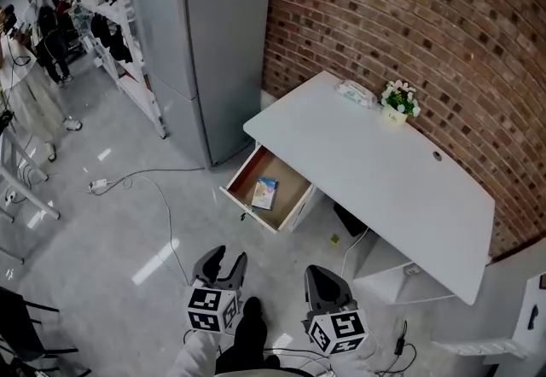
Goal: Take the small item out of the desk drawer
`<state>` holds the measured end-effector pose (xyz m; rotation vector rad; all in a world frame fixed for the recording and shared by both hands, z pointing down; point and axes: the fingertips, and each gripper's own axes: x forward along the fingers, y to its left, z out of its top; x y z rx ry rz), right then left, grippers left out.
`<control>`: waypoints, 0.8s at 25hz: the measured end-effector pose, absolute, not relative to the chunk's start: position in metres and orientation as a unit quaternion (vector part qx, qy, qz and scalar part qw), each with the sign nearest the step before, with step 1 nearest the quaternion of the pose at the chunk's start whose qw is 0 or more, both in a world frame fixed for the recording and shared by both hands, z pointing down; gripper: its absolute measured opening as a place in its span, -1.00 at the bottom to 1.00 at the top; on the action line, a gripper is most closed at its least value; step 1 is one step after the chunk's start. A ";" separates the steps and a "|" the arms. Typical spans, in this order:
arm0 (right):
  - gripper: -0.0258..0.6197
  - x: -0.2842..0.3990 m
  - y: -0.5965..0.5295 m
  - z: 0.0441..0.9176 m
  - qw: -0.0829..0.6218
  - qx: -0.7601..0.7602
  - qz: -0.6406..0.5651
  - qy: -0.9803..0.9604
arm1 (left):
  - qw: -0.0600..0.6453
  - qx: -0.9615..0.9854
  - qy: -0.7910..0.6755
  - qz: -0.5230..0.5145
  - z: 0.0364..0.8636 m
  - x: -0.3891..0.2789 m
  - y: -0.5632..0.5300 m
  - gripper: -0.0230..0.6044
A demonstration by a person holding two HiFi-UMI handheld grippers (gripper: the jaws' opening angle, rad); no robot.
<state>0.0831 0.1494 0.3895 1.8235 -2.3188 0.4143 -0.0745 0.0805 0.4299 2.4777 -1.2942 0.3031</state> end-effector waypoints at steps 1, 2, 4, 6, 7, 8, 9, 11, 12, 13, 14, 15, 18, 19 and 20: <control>-0.85 0.083 0.136 0.393 0.084 0.611 0.141 -0.775 | 0.167 0.869 -0.453 0.109 0.435 -0.073 0.067 -0.30; -0.85 0.083 0.124 0.396 0.087 0.612 0.144 -0.773 | 0.169 0.869 -0.451 0.112 0.439 -0.072 0.053 -0.30; -0.85 0.086 0.103 0.401 0.093 0.616 0.151 -0.768 | 0.174 0.870 -0.447 0.119 0.446 -0.068 0.030 -0.28; -0.85 0.088 0.083 0.404 0.096 0.619 0.157 -0.764 | 0.178 0.869 -0.445 0.123 0.450 -0.067 0.009 -0.26; -0.85 0.087 0.075 0.405 0.098 0.620 0.159 -0.762 | 0.181 0.868 -0.445 0.125 0.452 -0.068 0.000 -0.25; -0.85 0.087 0.067 0.407 0.100 0.620 0.161 -0.761 | 0.184 0.867 -0.446 0.127 0.454 -0.068 -0.009 -0.24; -0.85 0.086 0.061 0.409 0.102 0.620 0.163 -0.761 | 0.188 0.865 -0.447 0.129 0.458 -0.069 -0.016 -0.23; -0.85 0.086 0.050 0.415 0.107 0.617 0.167 -0.761 | 0.196 0.862 -0.447 0.134 0.467 -0.069 -0.028 -0.22; -0.85 0.087 0.045 0.418 0.110 0.616 0.169 -0.761 | 0.199 0.861 -0.448 0.137 0.472 -0.068 -0.033 -0.21; -0.85 0.088 0.040 0.422 0.112 0.616 0.171 -0.761 | 0.202 0.860 -0.447 0.140 0.477 -0.066 -0.038 -0.19; -0.85 0.090 0.035 0.425 0.113 0.616 0.173 -0.760 | 0.205 0.859 -0.447 0.143 0.481 -0.064 -0.044 -0.18; -0.85 0.093 0.030 0.428 0.114 0.616 0.176 -0.759 | 0.207 0.858 -0.447 0.145 0.485 -0.062 -0.050 -0.16; -0.85 0.102 0.012 0.438 0.117 0.615 0.183 -0.758 | 0.216 0.856 -0.443 0.153 0.499 -0.051 -0.069 -0.12; -0.85 0.105 0.006 0.442 0.118 0.614 0.185 -0.758 | 0.219 0.856 -0.441 0.157 0.504 -0.047 -0.076 -0.10; -0.85 0.108 -0.001 0.447 0.119 0.612 0.188 -0.759 | 0.221 0.856 -0.440 0.160 0.510 -0.042 -0.082 -0.09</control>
